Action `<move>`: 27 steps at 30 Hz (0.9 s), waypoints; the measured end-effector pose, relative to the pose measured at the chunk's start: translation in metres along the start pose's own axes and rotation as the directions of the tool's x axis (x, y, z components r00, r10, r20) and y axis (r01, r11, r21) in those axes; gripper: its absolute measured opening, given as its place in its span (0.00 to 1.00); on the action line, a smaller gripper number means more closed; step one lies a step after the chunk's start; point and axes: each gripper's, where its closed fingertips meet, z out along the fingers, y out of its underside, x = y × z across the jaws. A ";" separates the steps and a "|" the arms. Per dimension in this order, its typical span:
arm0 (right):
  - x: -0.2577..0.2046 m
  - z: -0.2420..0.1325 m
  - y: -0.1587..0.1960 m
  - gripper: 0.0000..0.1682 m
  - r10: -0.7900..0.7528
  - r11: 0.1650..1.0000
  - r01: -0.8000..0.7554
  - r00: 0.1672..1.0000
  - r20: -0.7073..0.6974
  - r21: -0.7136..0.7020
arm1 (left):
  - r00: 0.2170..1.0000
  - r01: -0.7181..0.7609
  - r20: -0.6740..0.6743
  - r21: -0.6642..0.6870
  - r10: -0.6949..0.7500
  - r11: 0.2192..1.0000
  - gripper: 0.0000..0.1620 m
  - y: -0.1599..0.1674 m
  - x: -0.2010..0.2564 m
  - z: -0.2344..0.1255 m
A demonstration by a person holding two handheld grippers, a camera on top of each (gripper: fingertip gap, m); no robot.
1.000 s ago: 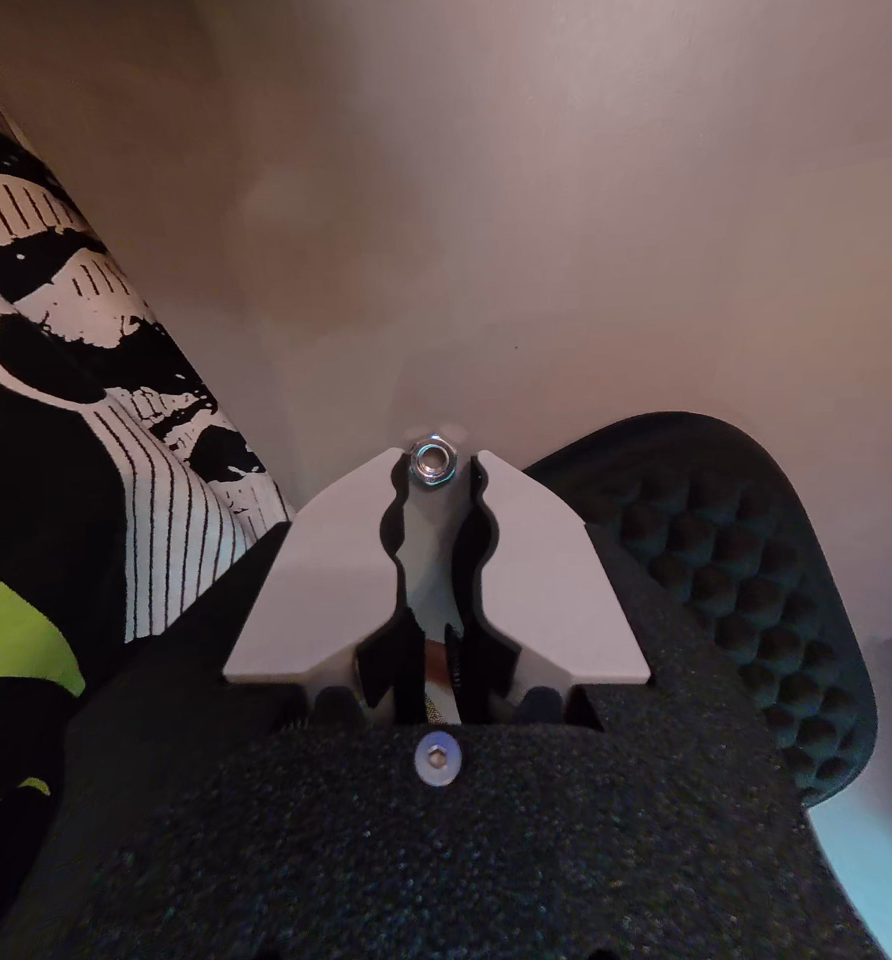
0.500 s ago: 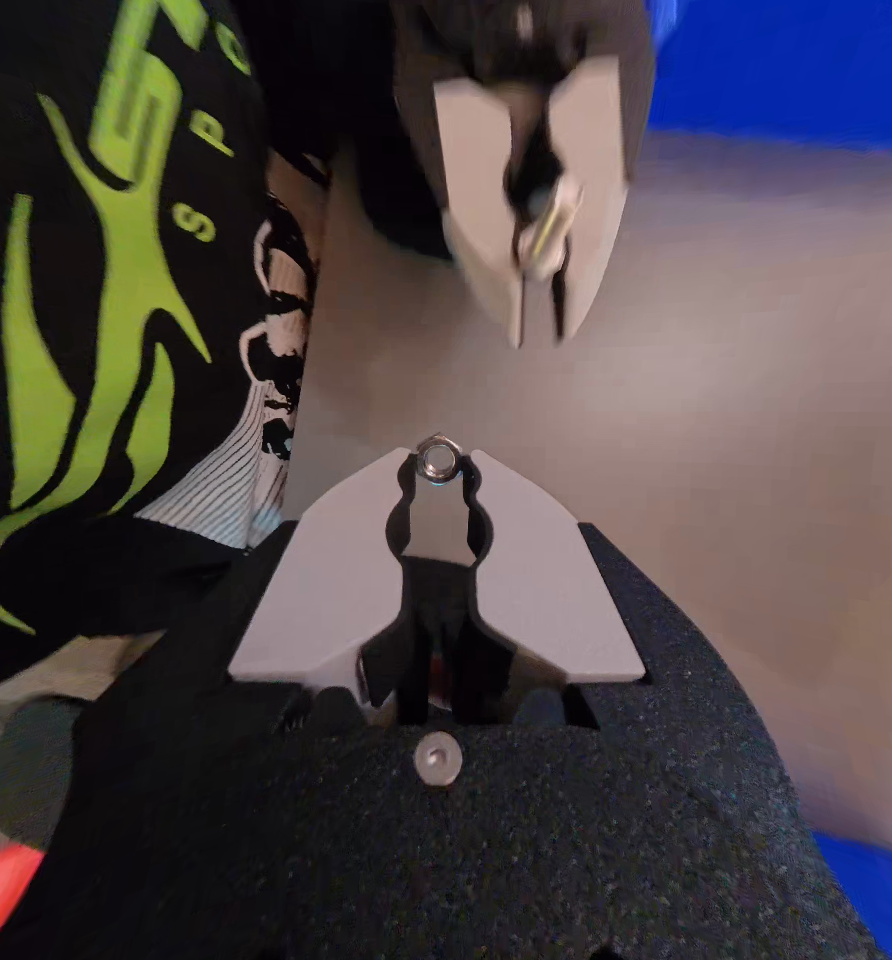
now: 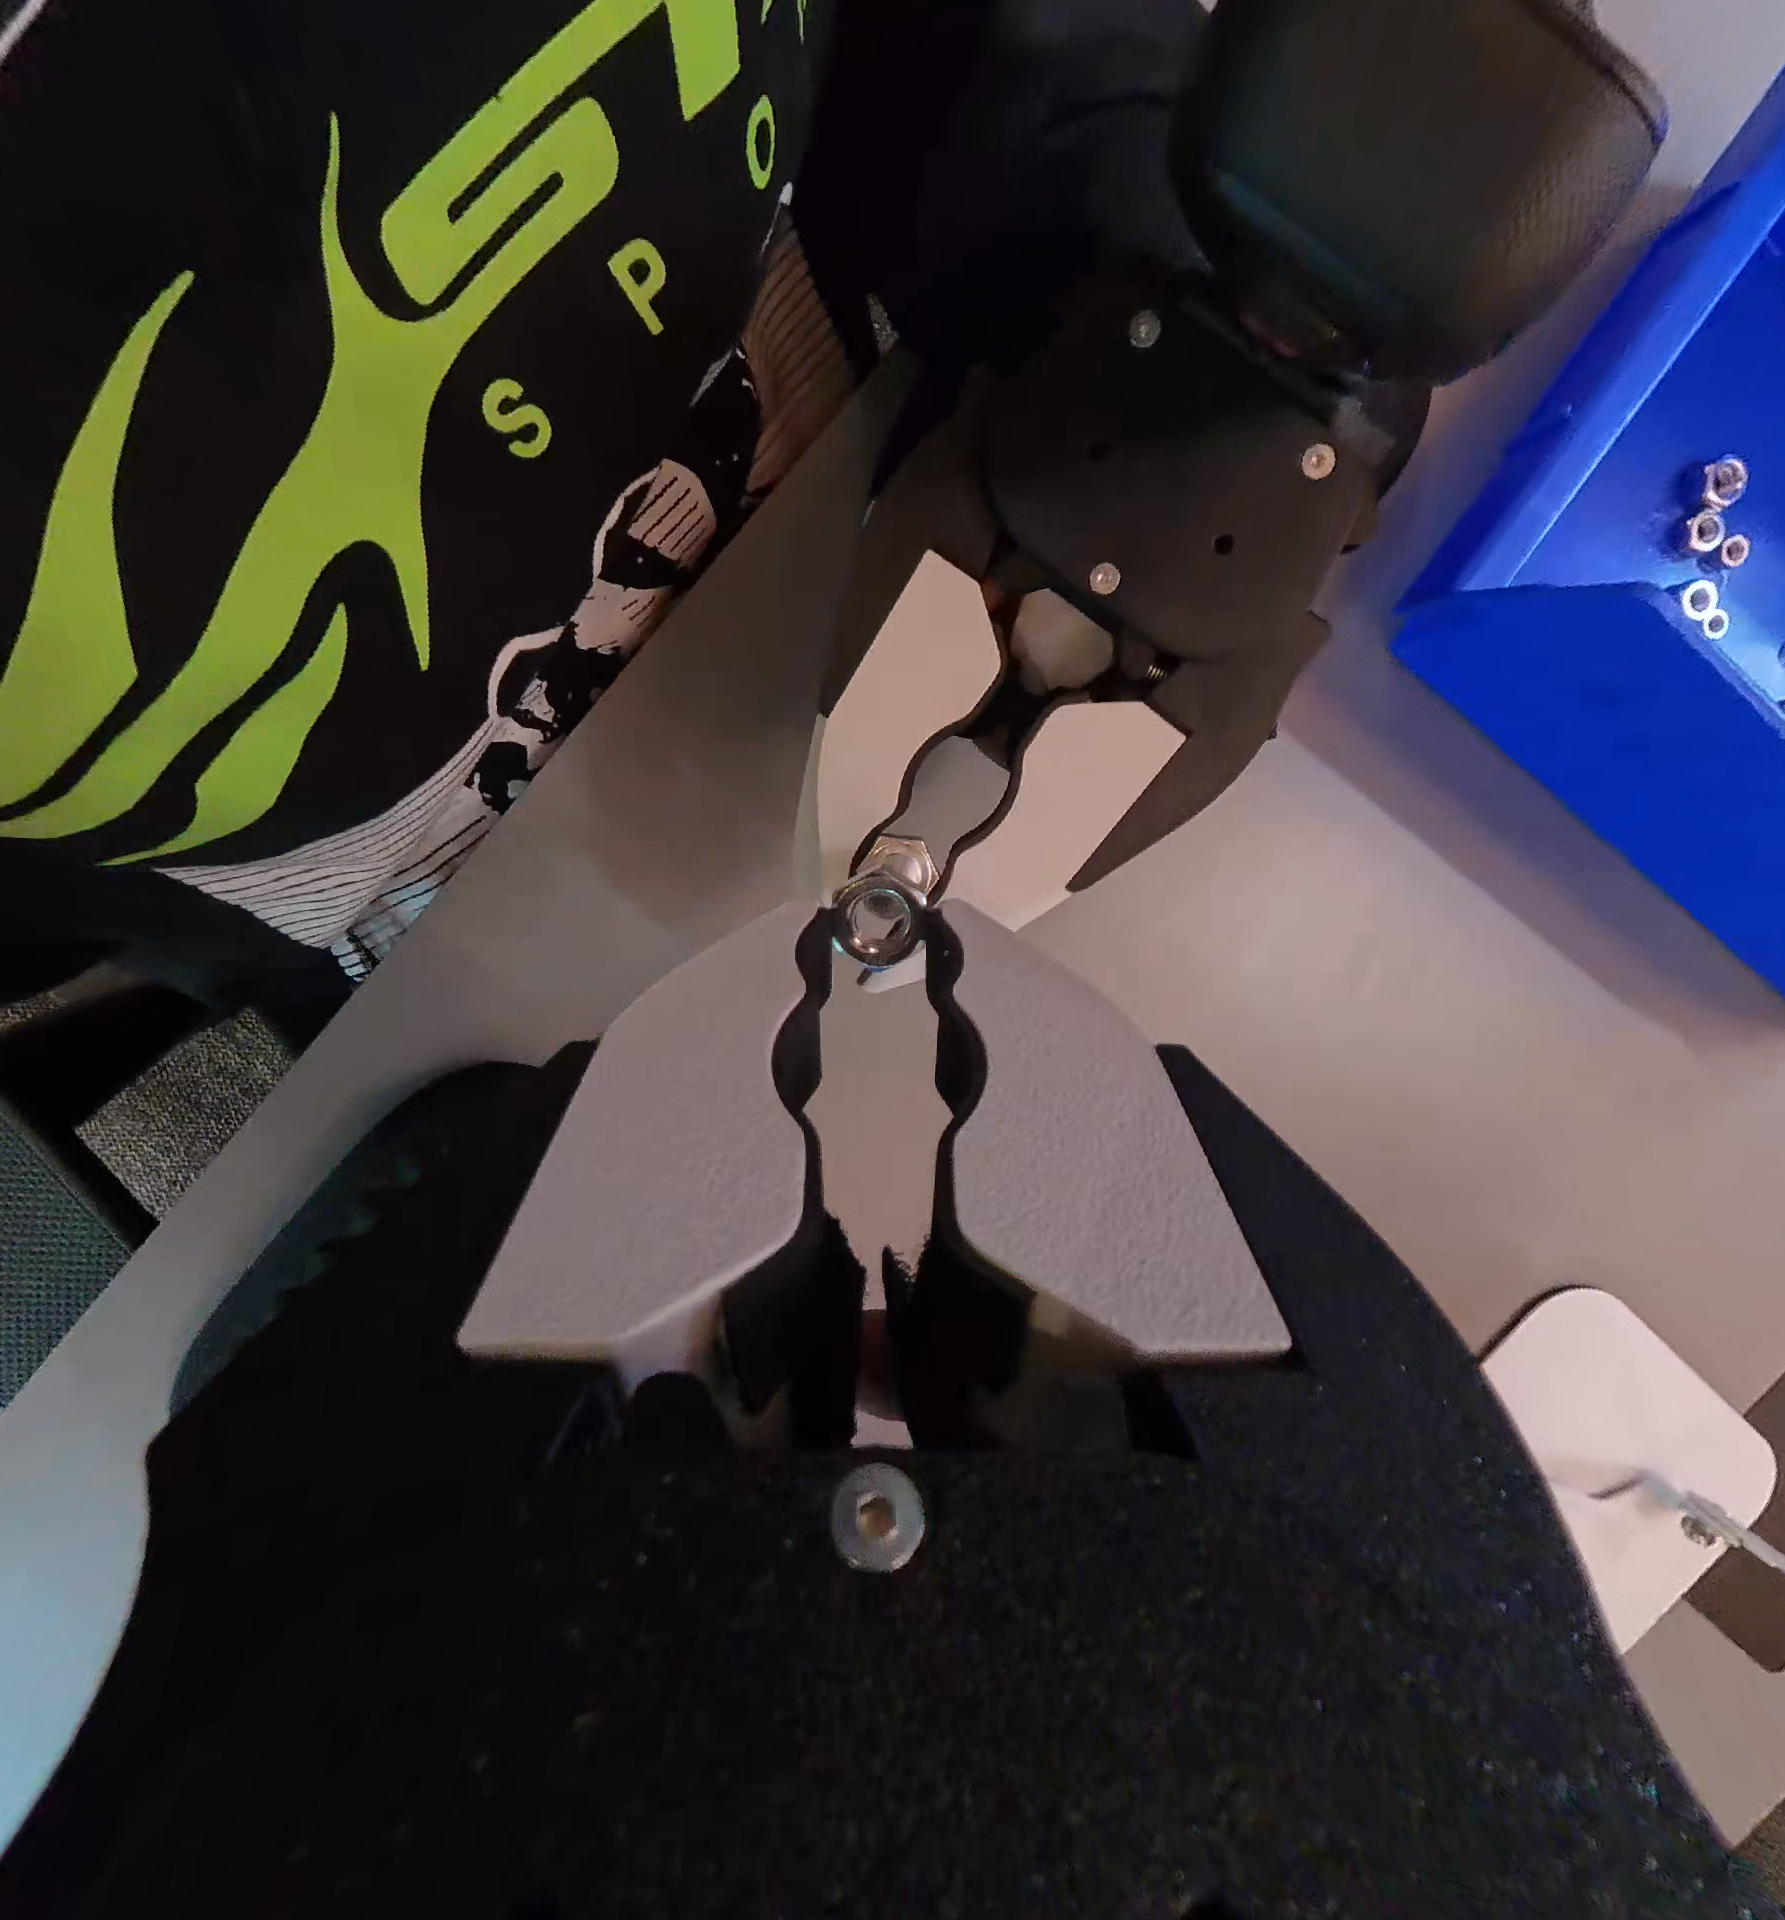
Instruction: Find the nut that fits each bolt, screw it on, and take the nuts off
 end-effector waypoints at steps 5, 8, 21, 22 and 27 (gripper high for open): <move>0.000 0.002 -0.002 0.10 -0.026 1.000 0.026 0.999 0.025 -0.013 | 1.000 0.003 -0.006 0.003 -0.003 1.000 0.09 0.000 0.001 0.000; 0.000 0.005 0.001 0.10 -0.030 0.999 0.031 0.999 0.034 -0.031 | 1.000 0.007 -0.007 0.004 -0.007 1.000 0.09 0.000 0.000 0.000; 0.005 0.008 0.003 0.10 -0.031 0.998 0.035 0.998 0.056 -0.056 | 0.999 0.035 0.005 -0.011 -0.035 0.999 0.09 0.001 -0.003 0.001; 0.007 0.008 0.004 0.10 -0.014 0.998 0.017 0.999 0.053 -0.059 | 0.999 0.045 0.014 -0.010 -0.045 0.999 0.09 0.001 -0.005 0.000; 0.024 0.004 0.009 0.10 0.155 0.986 -0.155 0.988 0.003 -0.063 | 0.986 0.114 0.118 0.004 -0.114 0.993 0.09 0.001 -0.022 -0.002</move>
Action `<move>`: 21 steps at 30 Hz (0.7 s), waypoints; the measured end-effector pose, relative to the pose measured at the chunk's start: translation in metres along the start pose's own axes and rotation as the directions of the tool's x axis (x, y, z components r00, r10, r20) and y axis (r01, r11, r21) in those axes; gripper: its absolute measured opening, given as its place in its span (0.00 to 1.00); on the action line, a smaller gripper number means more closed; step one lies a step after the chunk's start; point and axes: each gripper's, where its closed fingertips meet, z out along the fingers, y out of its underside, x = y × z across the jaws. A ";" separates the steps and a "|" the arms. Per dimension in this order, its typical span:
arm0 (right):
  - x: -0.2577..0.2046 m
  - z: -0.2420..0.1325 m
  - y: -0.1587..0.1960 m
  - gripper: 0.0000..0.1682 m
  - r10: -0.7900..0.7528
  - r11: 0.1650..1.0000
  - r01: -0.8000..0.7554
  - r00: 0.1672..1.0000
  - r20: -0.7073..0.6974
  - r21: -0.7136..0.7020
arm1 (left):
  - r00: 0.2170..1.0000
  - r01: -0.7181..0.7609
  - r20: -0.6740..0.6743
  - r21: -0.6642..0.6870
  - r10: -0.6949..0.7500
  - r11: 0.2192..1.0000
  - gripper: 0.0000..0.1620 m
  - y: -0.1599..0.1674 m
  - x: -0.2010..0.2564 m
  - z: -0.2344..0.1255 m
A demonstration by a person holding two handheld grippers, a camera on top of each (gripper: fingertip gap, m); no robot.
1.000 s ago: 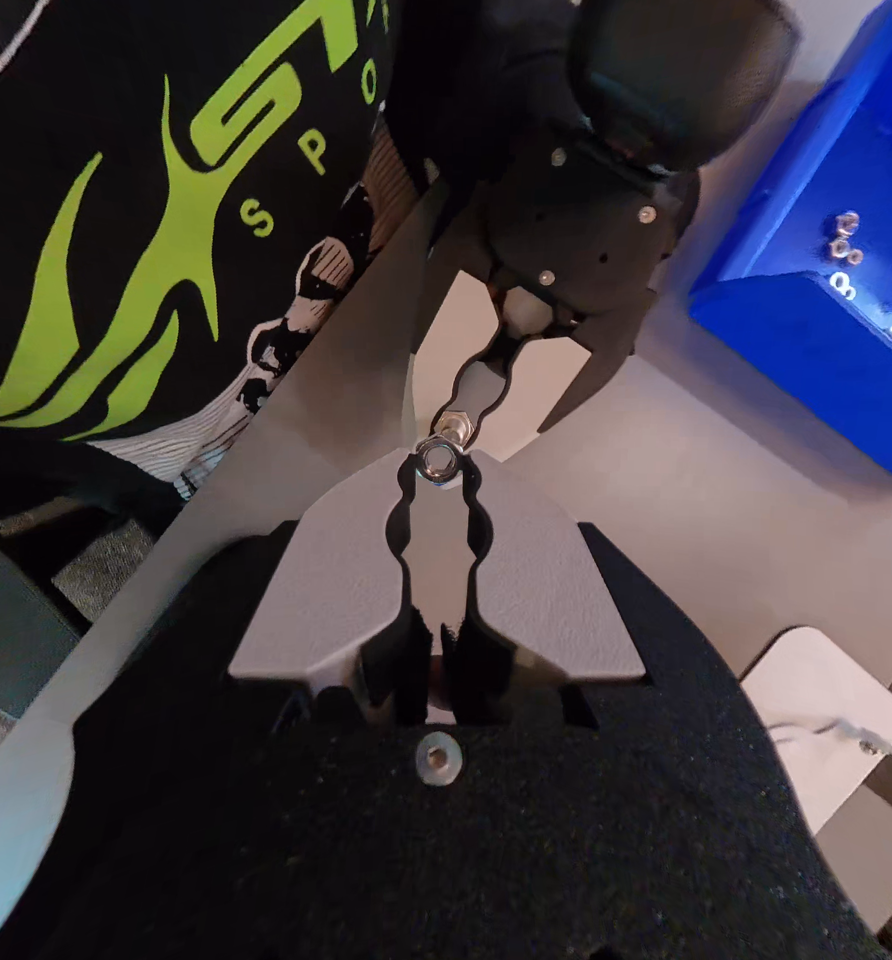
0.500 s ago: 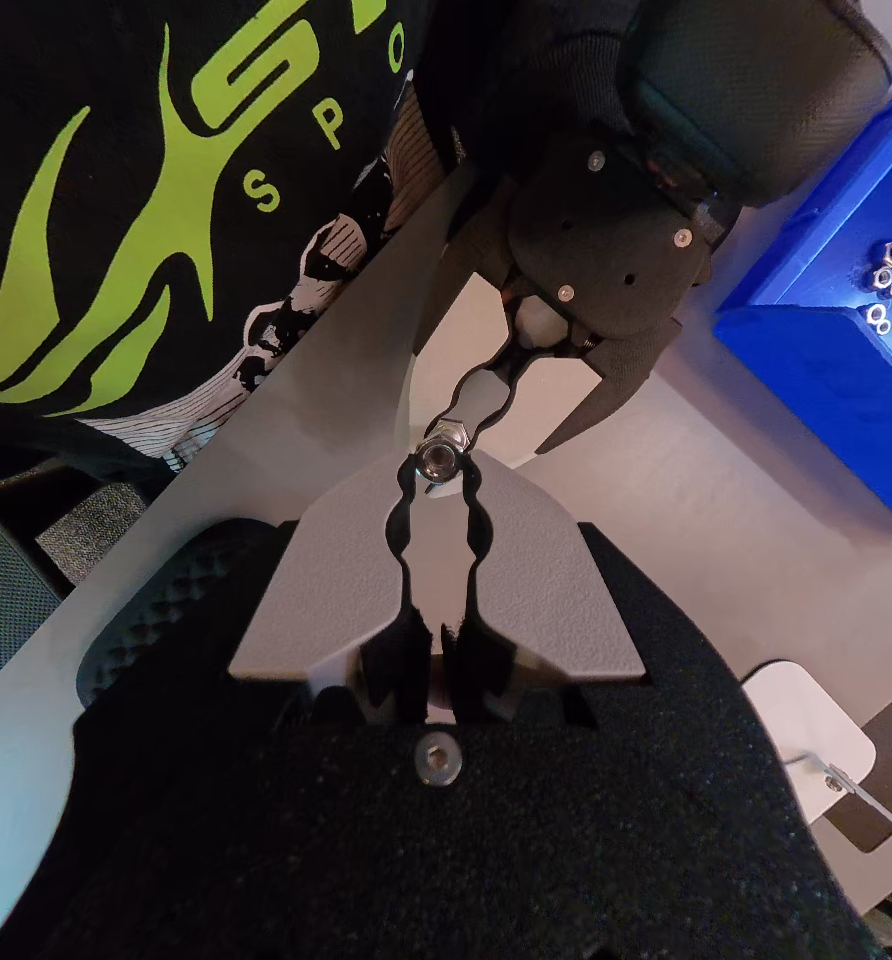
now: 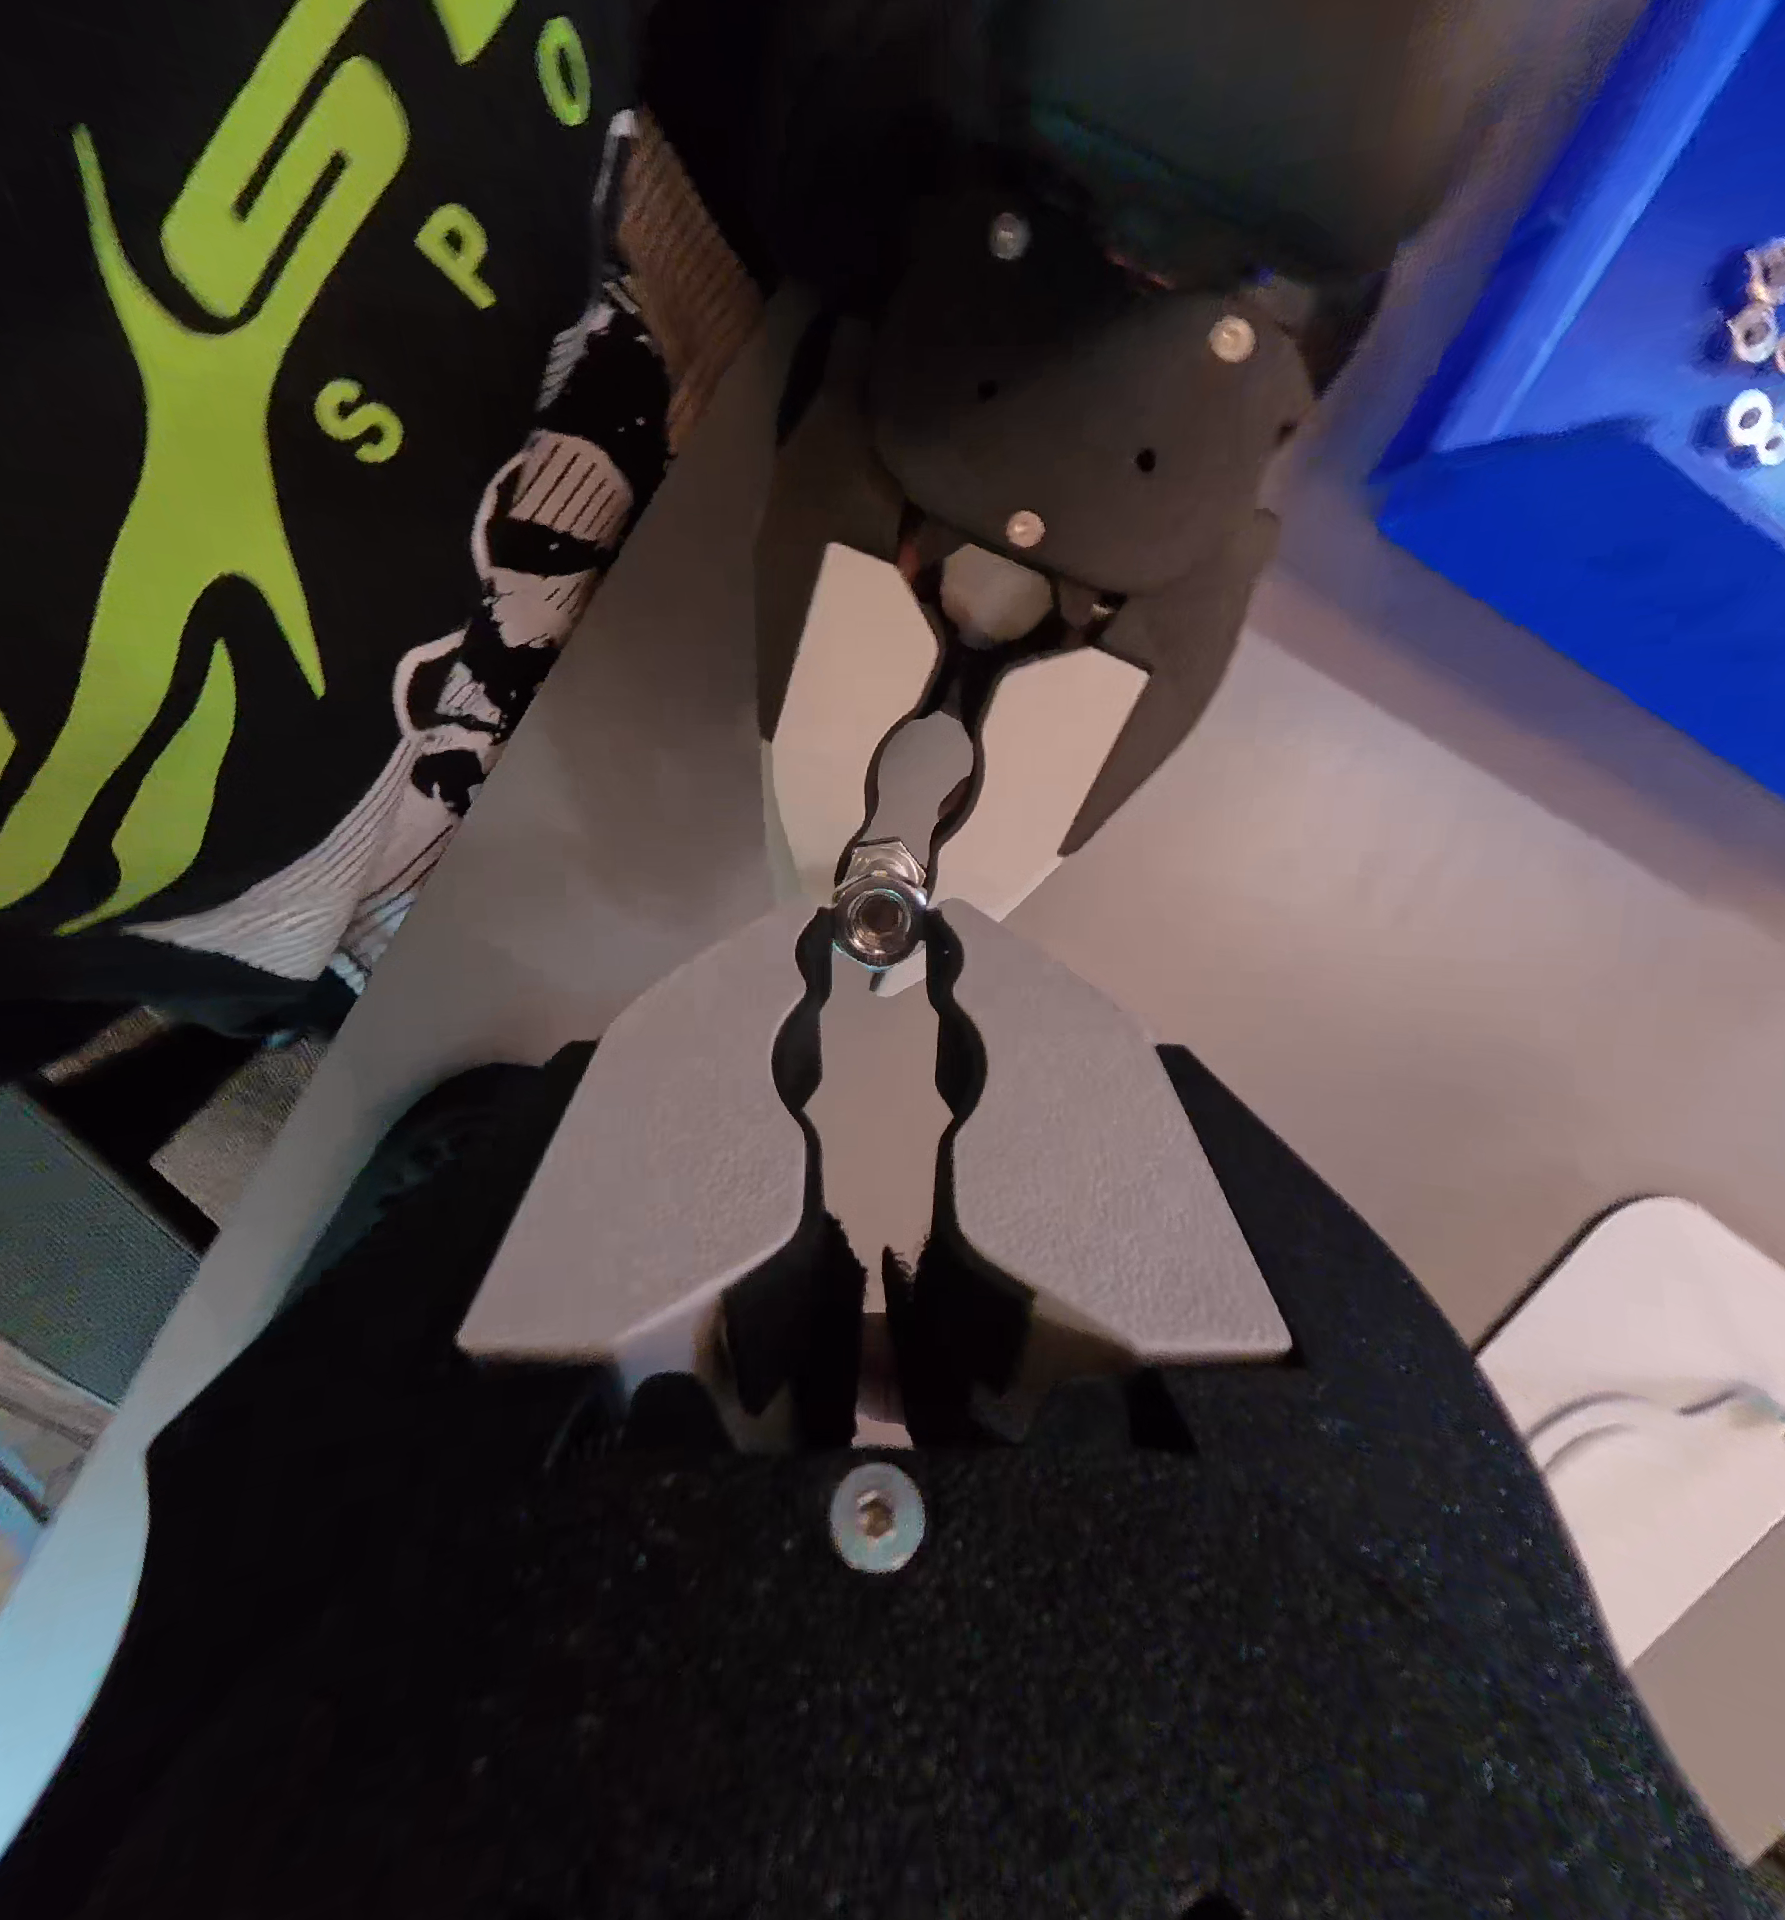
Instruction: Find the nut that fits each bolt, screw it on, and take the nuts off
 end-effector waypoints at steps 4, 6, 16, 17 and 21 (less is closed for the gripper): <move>0.019 -0.003 0.005 0.10 0.188 0.982 -0.188 0.980 -0.071 0.004 | 0.988 0.071 0.137 0.018 -0.073 0.997 0.09 -0.002 -0.021 -0.003; 0.025 -0.003 0.006 0.10 0.273 0.962 -0.274 0.957 -0.097 0.012 | 0.977 0.093 0.193 0.019 -0.095 0.996 0.09 -0.001 -0.029 -0.004; 0.028 -0.002 0.006 0.10 0.317 0.947 -0.320 0.939 -0.131 -0.001 | 0.975 0.105 0.194 0.016 -0.106 0.994 0.09 0.000 -0.031 -0.004; 0.027 -0.002 0.007 0.10 0.313 0.949 -0.316 0.941 -0.132 -0.004 | 0.976 0.105 0.190 0.015 -0.106 0.994 0.09 0.001 -0.031 -0.004; 0.027 -0.002 0.007 0.10 0.306 0.951 -0.310 0.942 -0.137 -0.008 | 0.977 0.103 0.184 0.015 -0.104 0.995 0.09 0.001 -0.030 -0.004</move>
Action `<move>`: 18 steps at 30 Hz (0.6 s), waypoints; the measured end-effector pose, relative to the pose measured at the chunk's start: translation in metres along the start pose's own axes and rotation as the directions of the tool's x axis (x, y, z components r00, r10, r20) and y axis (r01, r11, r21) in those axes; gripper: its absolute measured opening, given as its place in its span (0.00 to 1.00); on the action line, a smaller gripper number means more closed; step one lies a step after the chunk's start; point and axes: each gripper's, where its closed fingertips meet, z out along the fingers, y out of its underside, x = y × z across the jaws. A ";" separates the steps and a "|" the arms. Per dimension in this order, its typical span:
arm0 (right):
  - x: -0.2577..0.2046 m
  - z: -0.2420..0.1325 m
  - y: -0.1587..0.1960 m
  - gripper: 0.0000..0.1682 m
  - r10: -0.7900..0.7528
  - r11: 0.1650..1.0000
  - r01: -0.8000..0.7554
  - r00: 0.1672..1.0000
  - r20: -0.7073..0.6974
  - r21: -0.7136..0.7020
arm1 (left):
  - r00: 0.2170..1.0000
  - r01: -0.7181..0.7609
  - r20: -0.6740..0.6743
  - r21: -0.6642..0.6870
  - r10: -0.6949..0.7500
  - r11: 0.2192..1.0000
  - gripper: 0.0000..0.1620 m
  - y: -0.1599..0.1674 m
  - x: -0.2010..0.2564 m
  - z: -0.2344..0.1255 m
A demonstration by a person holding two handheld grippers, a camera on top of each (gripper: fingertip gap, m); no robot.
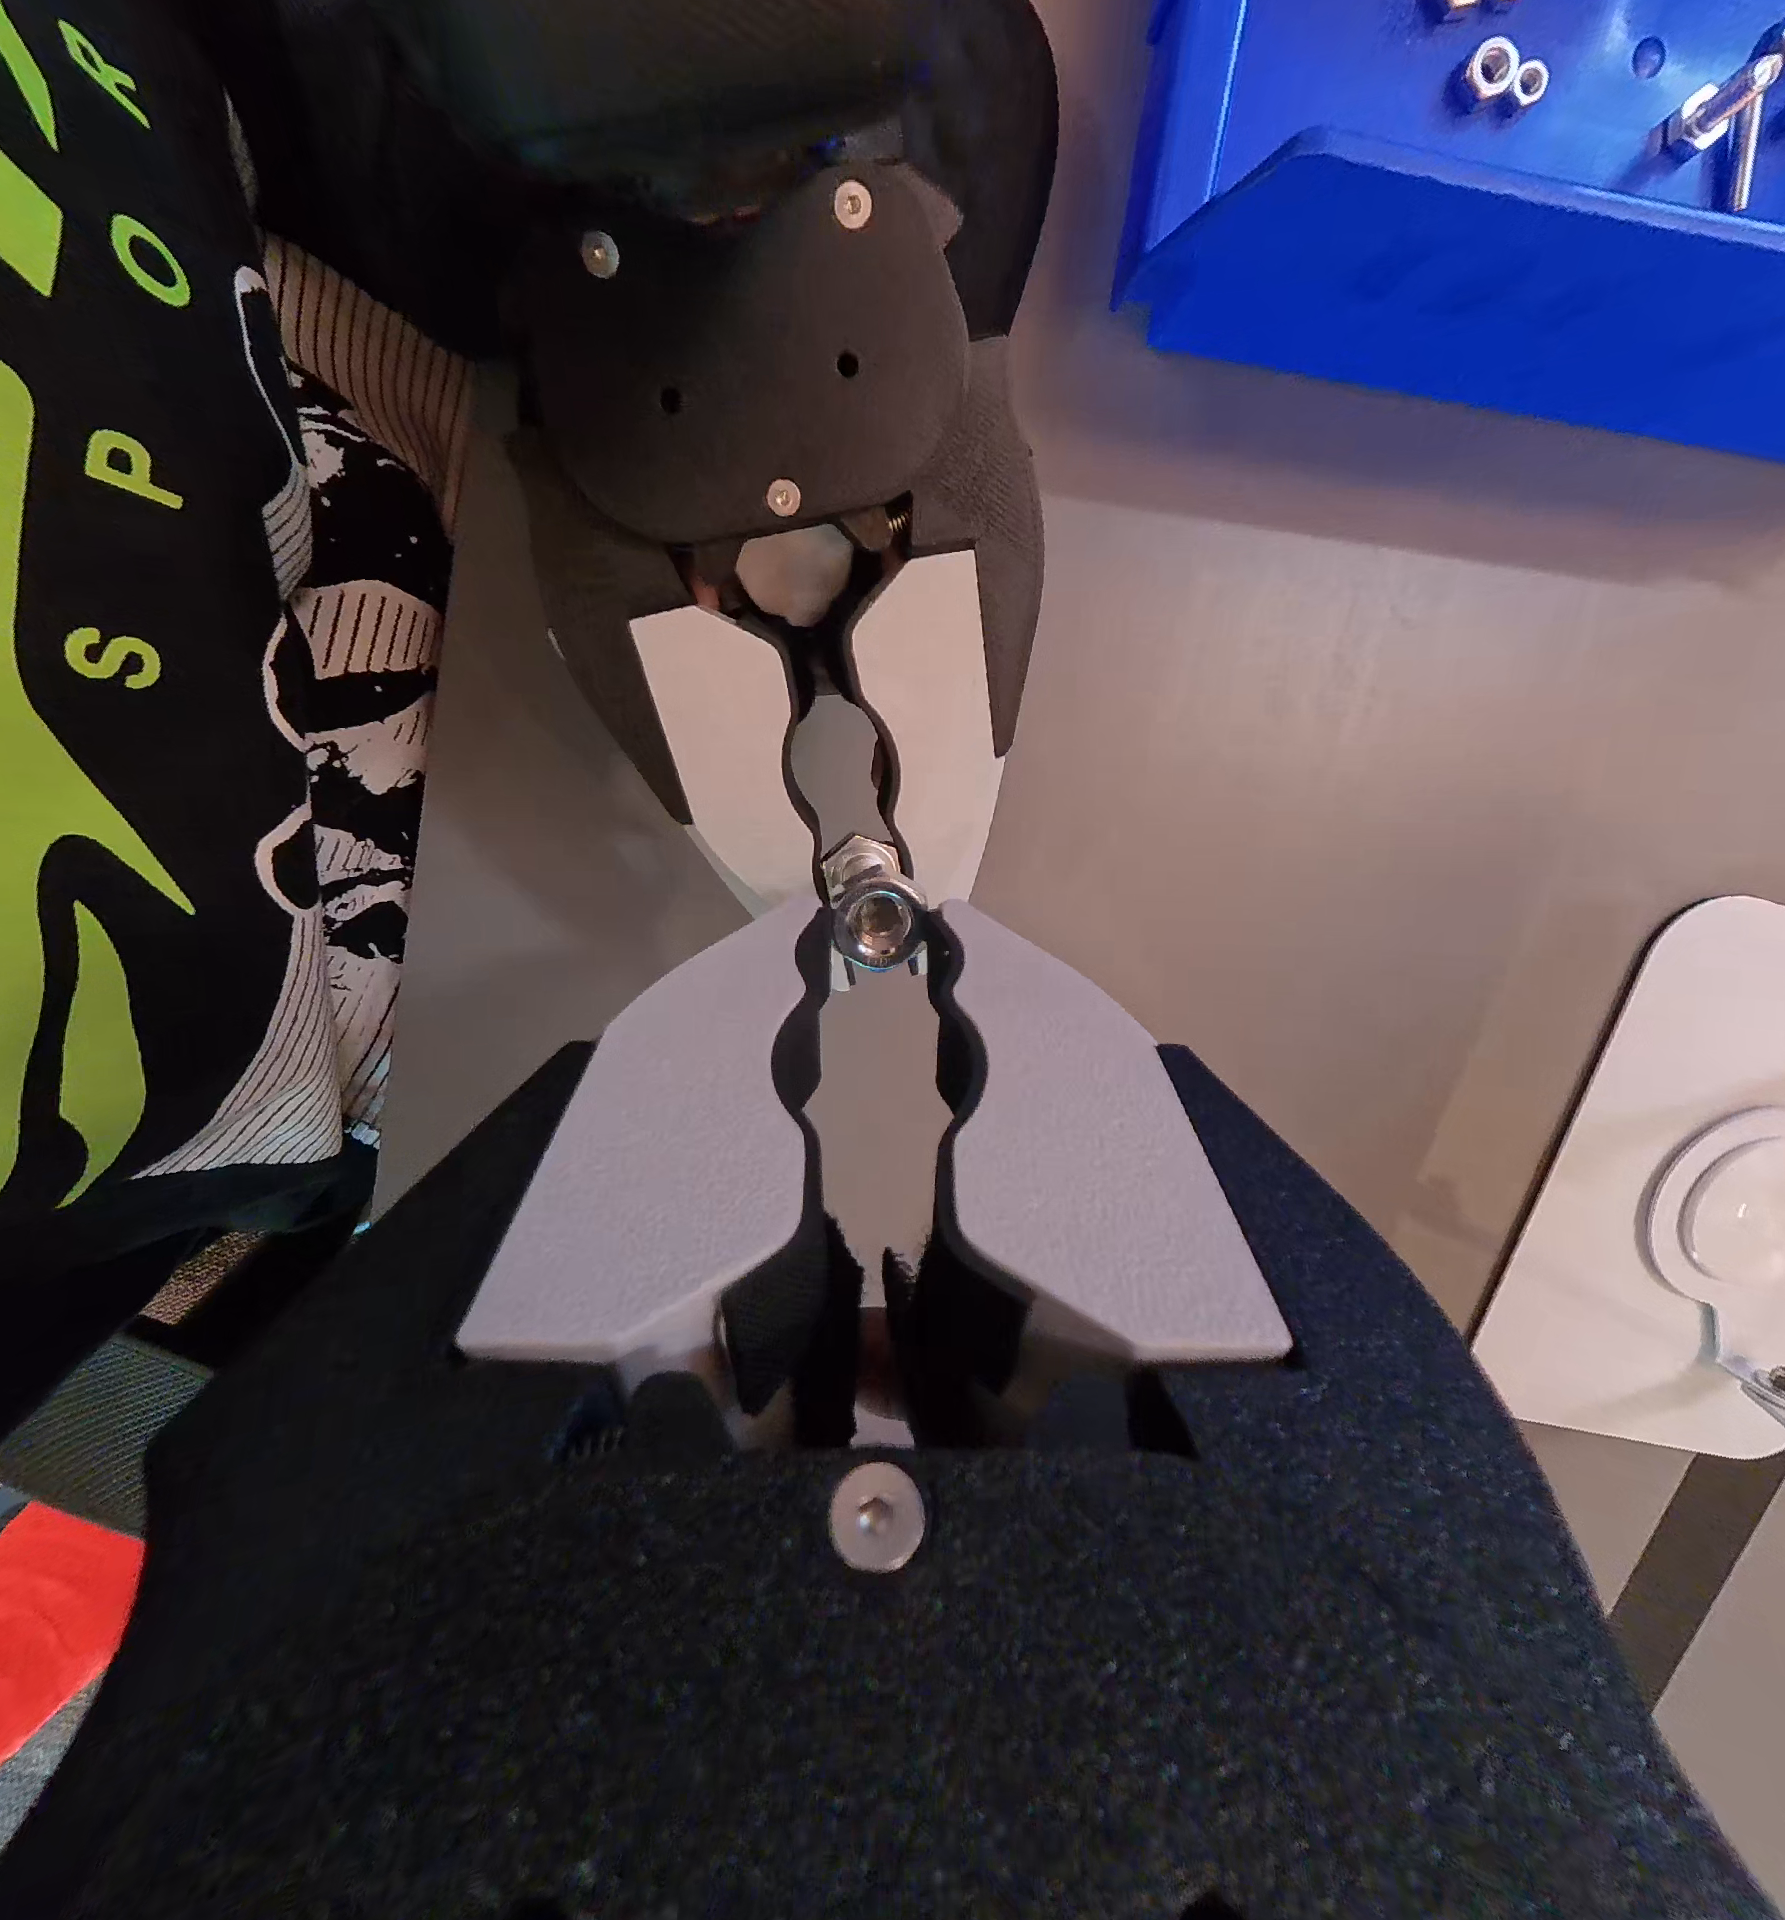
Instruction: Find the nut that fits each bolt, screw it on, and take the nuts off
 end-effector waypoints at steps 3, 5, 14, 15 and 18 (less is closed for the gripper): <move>-0.001 0.001 0.001 0.12 -0.002 1.000 0.002 1.000 0.004 -0.001 | 1.000 0.002 -0.004 0.007 -0.002 1.000 0.09 -0.001 0.000 -0.001; -0.001 0.002 0.001 0.12 -0.001 1.000 0.001 1.000 0.004 0.004 | 1.000 0.001 -0.004 0.009 -0.001 1.000 0.09 -0.001 0.000 -0.001; 0.001 -0.007 -0.005 0.39 0.079 0.977 -0.076 0.997 -0.003 0.199 | 1.000 0.011 -0.017 0.033 -0.011 0.999 0.09 -0.004 0.001 -0.003; 0.000 -0.010 -0.007 0.42 0.100 0.956 -0.098 0.995 0.007 0.277 | 1.000 0.016 -0.024 0.044 -0.015 0.999 0.09 -0.005 0.001 -0.005; -0.003 -0.023 -0.014 0.48 0.180 0.812 -0.175 0.983 0.047 0.557 | 0.999 0.030 -0.043 0.065 -0.028 0.997 0.09 -0.007 0.002 -0.007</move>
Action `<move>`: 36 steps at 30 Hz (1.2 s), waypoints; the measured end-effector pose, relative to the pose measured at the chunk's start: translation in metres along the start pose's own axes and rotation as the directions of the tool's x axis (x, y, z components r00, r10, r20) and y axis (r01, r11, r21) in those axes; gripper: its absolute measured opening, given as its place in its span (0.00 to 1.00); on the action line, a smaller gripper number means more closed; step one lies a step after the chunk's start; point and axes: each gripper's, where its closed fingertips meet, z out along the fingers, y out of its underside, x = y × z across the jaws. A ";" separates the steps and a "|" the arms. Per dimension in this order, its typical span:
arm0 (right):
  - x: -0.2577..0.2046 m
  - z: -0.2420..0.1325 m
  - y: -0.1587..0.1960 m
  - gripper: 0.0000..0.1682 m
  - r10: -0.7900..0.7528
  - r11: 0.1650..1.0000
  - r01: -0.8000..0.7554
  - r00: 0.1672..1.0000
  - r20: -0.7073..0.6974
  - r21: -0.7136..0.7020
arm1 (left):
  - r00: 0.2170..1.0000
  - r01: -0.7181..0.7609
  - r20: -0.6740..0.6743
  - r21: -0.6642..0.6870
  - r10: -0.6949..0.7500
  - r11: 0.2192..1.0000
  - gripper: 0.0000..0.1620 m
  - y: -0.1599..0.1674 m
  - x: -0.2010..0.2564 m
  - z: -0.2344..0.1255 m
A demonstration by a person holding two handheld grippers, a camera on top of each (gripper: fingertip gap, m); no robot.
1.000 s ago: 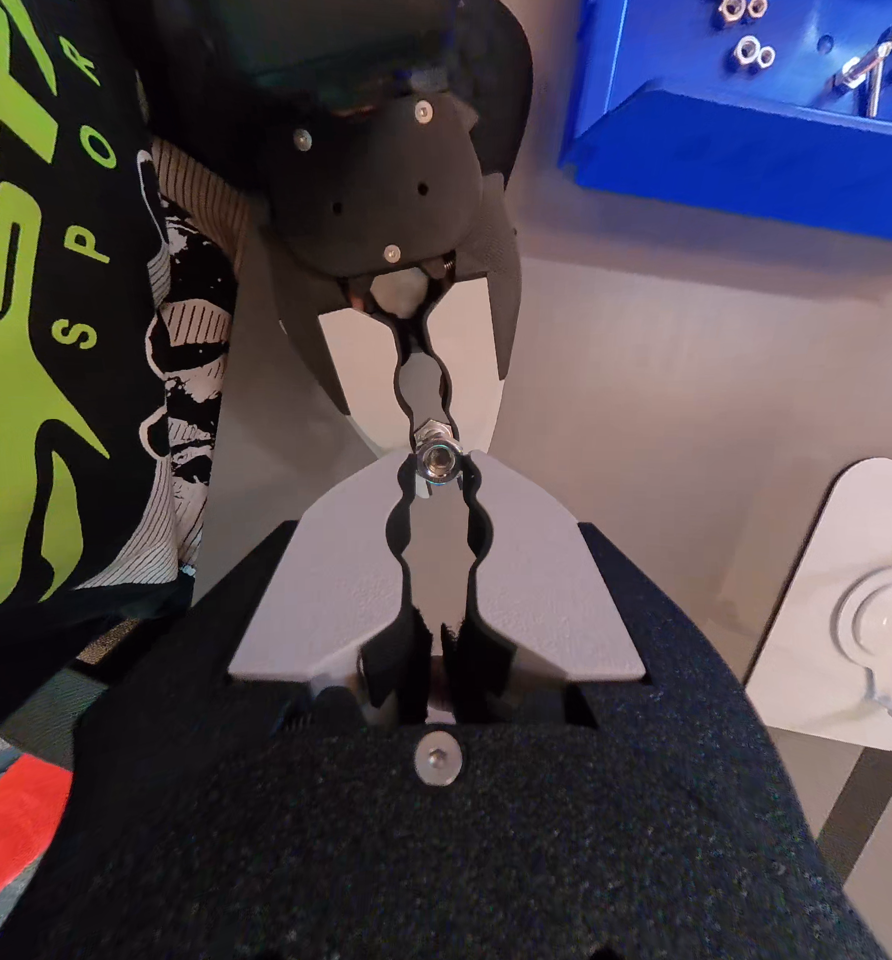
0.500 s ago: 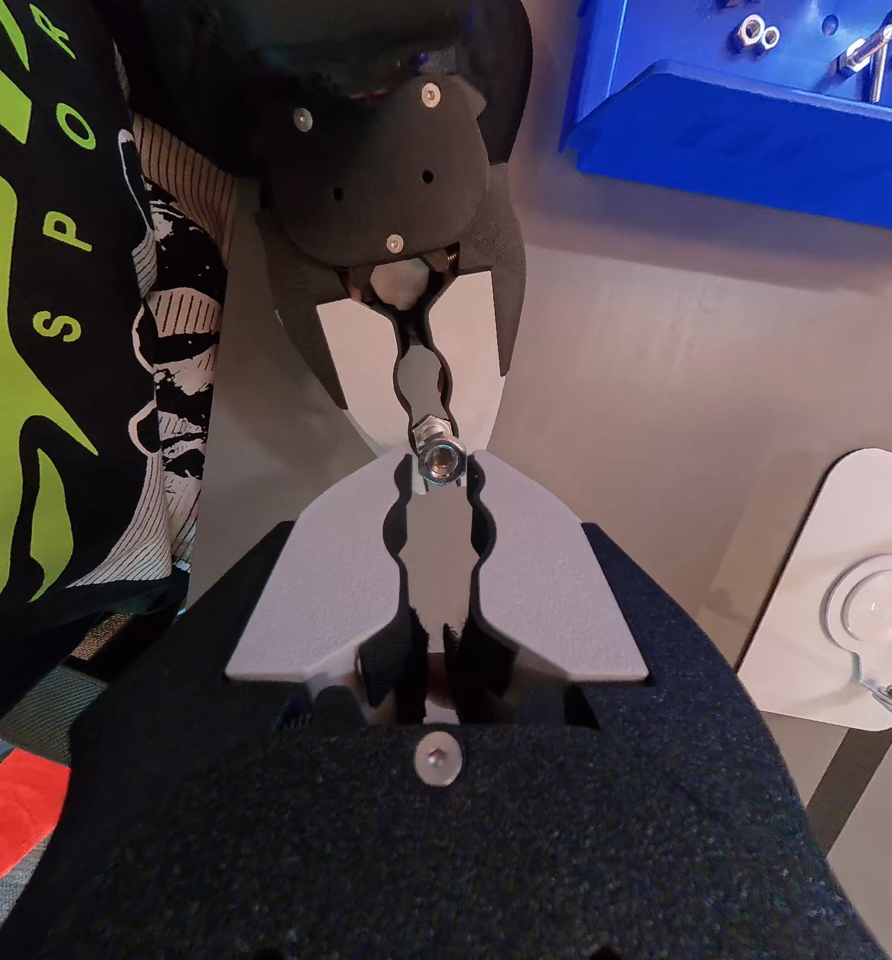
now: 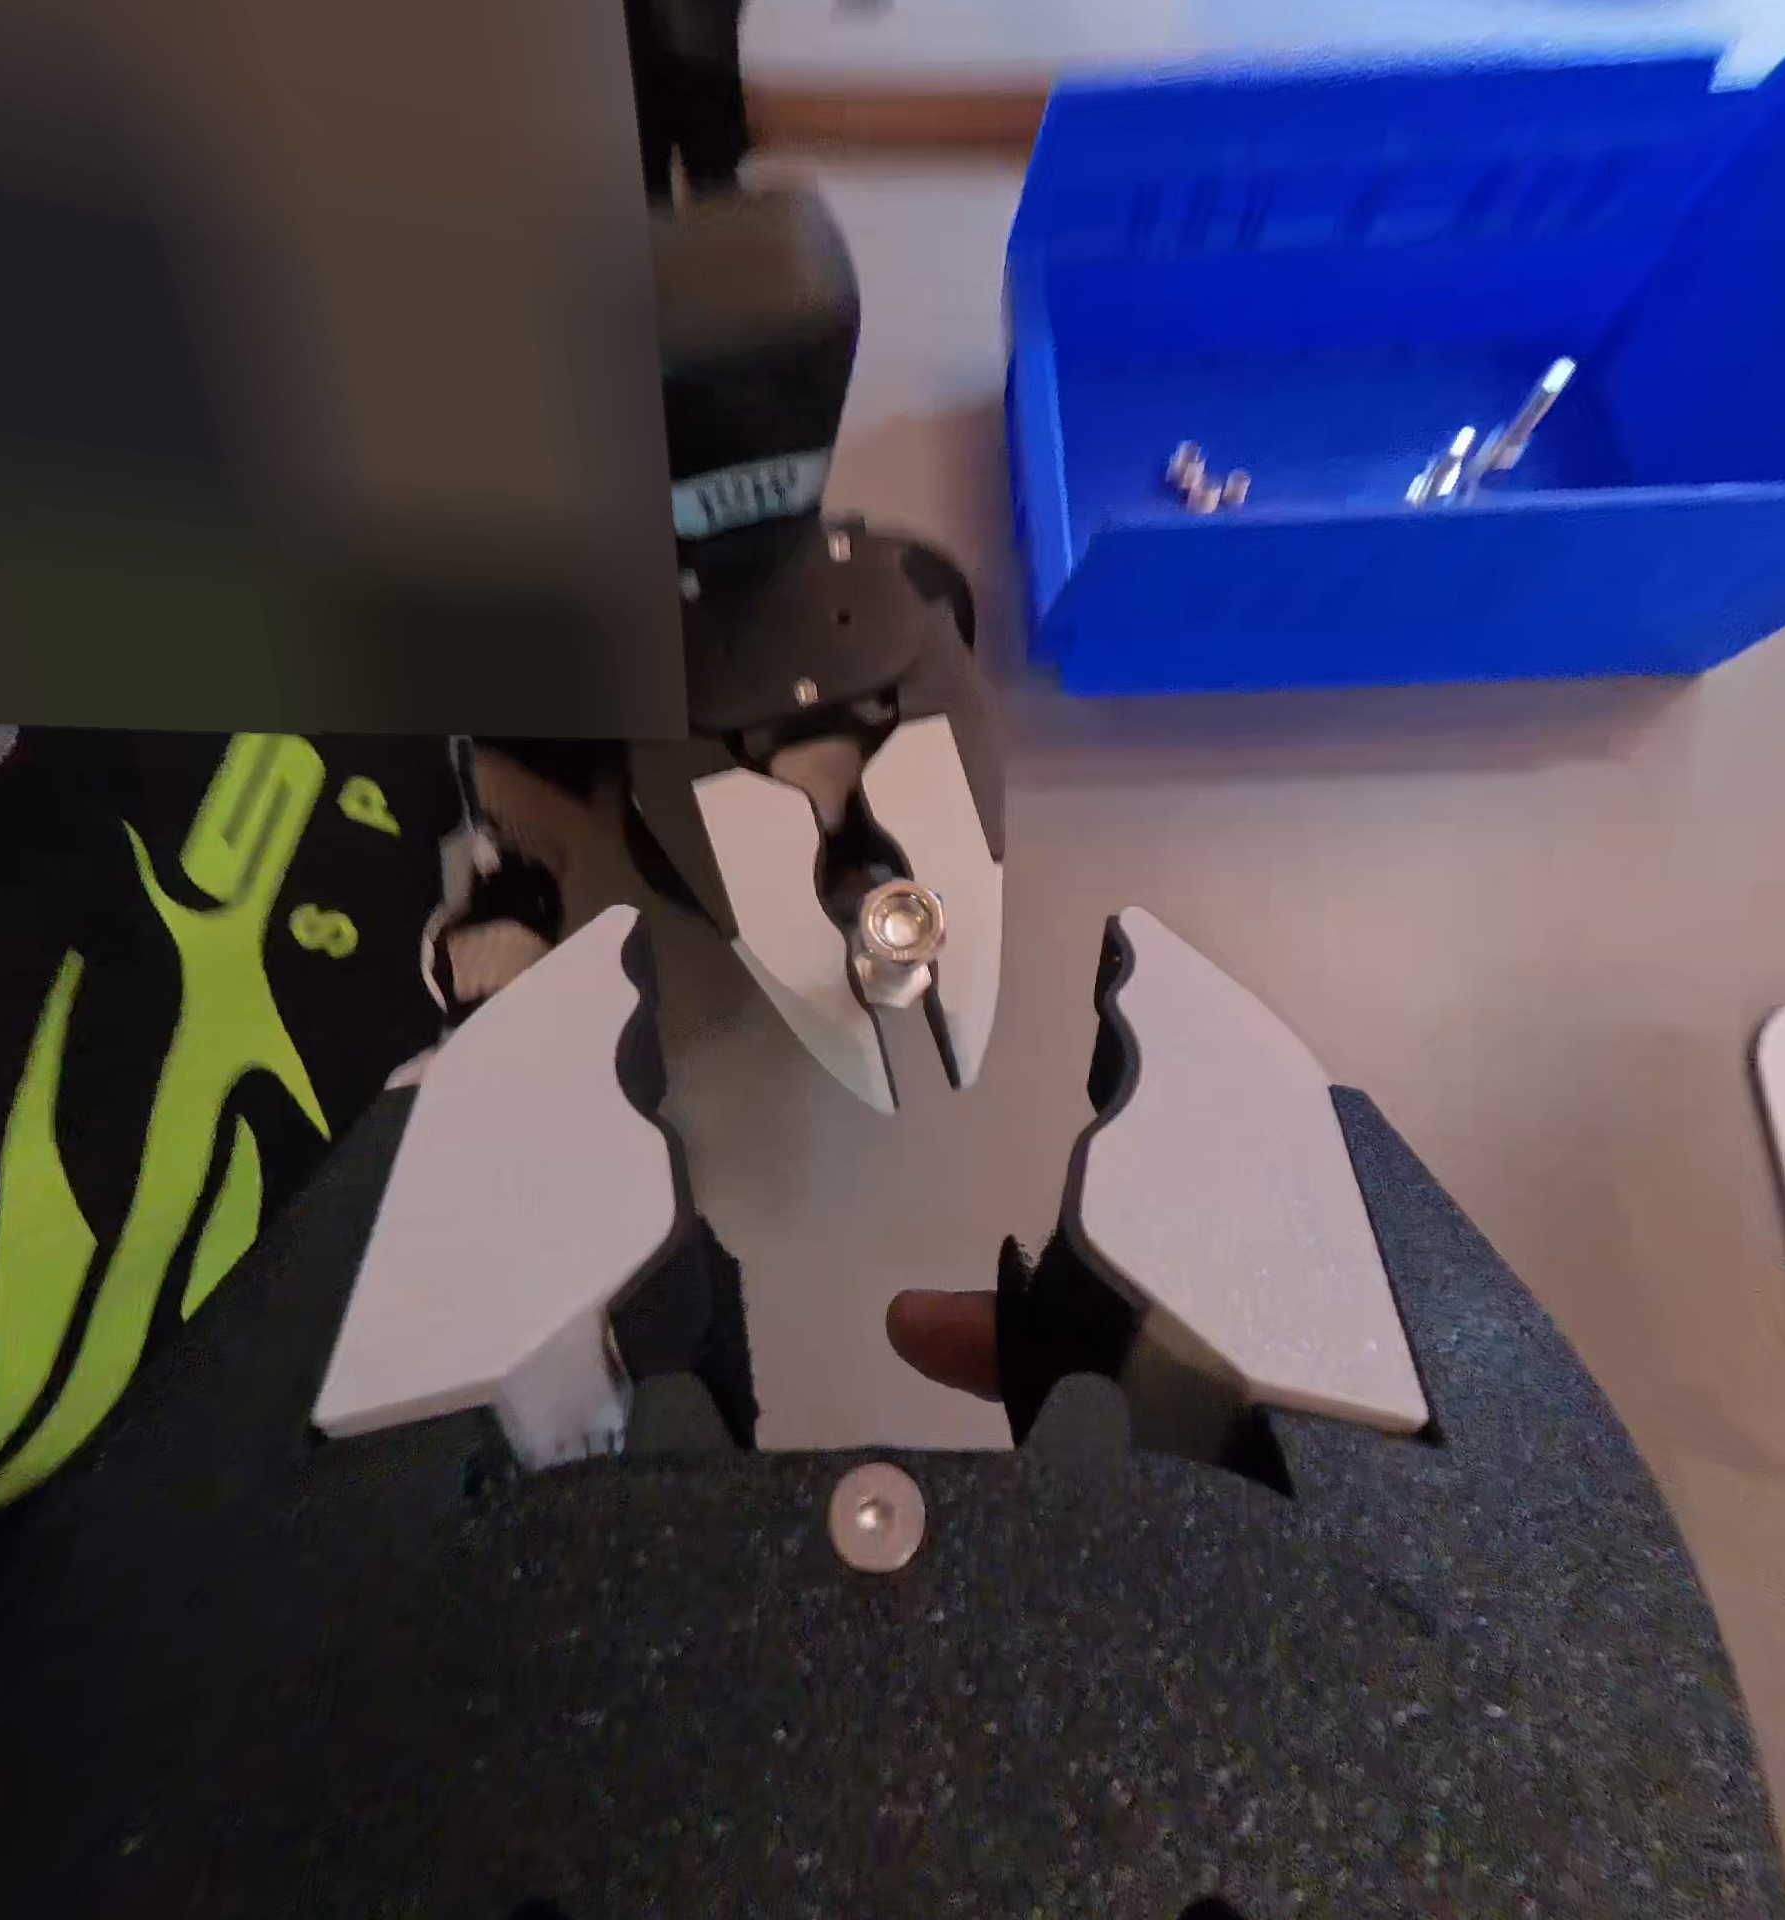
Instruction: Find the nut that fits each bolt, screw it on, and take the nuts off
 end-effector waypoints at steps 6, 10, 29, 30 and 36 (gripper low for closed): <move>-0.001 -0.011 0.001 0.47 0.171 0.856 -0.144 0.985 -0.010 0.496 | 1.000 -0.013 -0.022 0.007 0.013 1.000 0.09 0.000 0.004 -0.001; -0.008 -0.004 0.003 0.45 0.202 0.767 -0.147 0.979 -0.017 0.624 | 0.999 -0.020 -0.034 -0.004 0.020 1.000 0.09 0.001 0.006 0.000; -0.017 0.005 0.005 0.34 0.185 0.766 -0.126 0.982 -0.028 0.631 | 0.999 -0.012 -0.033 -0.010 0.011 1.000 0.09 0.003 0.006 0.001; -0.017 0.004 0.005 0.33 0.185 0.767 -0.125 0.982 -0.031 0.629 | 0.999 -0.011 -0.032 -0.008 0.011 1.000 0.09 0.003 0.006 0.001; -0.016 -0.002 0.006 0.32 0.198 0.751 -0.120 0.979 -0.048 0.649 | 0.999 -0.013 -0.033 -0.007 0.012 1.000 0.09 0.003 0.006 0.001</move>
